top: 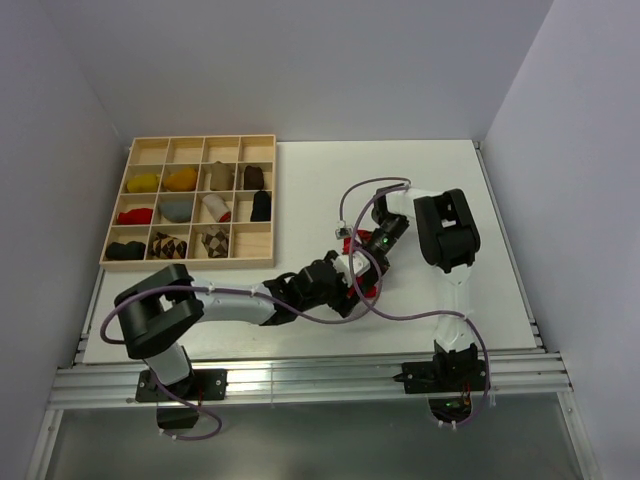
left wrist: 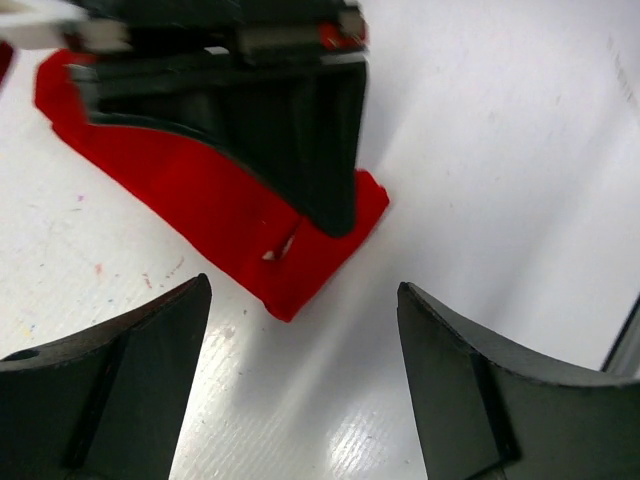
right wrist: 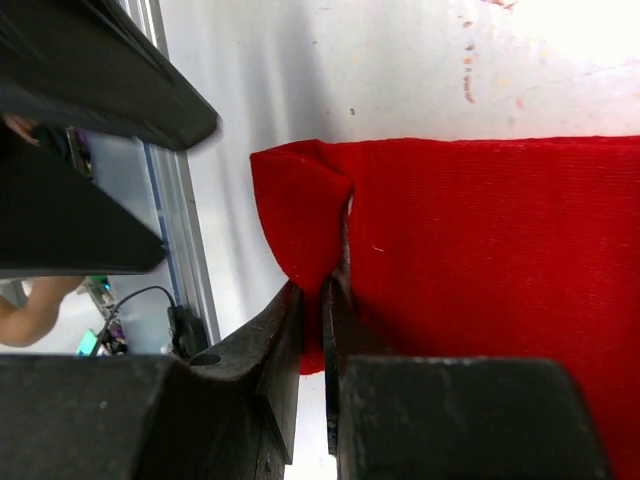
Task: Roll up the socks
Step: Roll the sock at the center of the board.
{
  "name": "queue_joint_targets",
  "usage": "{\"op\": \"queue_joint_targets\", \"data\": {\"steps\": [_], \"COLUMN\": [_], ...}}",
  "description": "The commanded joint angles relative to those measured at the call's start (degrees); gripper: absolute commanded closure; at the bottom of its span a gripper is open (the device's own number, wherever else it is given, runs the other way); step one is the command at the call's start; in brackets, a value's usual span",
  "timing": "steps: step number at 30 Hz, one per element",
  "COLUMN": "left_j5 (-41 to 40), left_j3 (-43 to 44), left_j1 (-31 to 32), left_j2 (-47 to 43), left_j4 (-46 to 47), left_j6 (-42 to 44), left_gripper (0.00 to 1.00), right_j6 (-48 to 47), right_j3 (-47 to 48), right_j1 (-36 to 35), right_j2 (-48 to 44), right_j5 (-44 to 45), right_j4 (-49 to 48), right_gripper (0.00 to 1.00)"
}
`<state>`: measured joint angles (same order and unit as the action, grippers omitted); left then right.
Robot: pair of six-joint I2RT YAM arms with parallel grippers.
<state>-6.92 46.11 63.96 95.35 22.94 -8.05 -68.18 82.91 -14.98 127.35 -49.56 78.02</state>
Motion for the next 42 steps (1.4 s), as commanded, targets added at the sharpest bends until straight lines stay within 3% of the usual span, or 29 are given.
{"op": "queue_joint_targets", "data": {"steps": [1,11,17,23,24,27,29,32,38,42], "left_j5": [-2.39,-10.04,-14.17,-16.55,-16.64,-16.03,-15.15,-13.3,-4.7,5.49], "left_j3": [2.58,3.38,3.73,3.37,3.64,4.34,4.6,5.74,7.85,8.82], "left_j1": [2.73,5.2,6.17,7.49,7.66,7.67,7.75,7.75,6.18,0.3], "left_j2": [3.08,9.67,13.1,13.63,13.98,14.51,14.69,15.04,14.43,13.64], "left_j4": [1.94,7.38,10.54,11.87,11.43,10.11,9.41,6.78,-1.21,-6.06], "left_j6": [6.02,10.25,13.76,15.44,15.61,16.05,15.96,15.35,10.61,3.85], "left_gripper": [0.19,0.2,0.25,0.4,0.5,0.57,0.68,1.0,1.0,1.0], "right_j6": [0.94,2.79,3.41,4.11,4.11,4.29,4.46,4.72,6.74,9.73], "right_j3": [2.86,2.95,3.04,3.57,3.66,3.83,3.83,3.66,2.96,1.03], "right_j1": [0.57,1.01,1.18,1.27,1.27,1.18,1.27,1.27,1.45,2.76], "right_j2": [1.76,2.99,3.34,3.69,3.78,3.7,3.43,3.34,1.15,-3.33], "right_j5": [1.65,3.24,3.51,3.59,3.68,3.86,4.03,4.12,3.16,1.14], "right_j4": [4.42,2.75,2.14,2.22,2.31,2.4,2.32,2.05,-0.14,-5.15], "right_gripper": [0.89,0.9,0.9,0.91,0.91,0.92,0.92,0.92,0.86,0.72]}}
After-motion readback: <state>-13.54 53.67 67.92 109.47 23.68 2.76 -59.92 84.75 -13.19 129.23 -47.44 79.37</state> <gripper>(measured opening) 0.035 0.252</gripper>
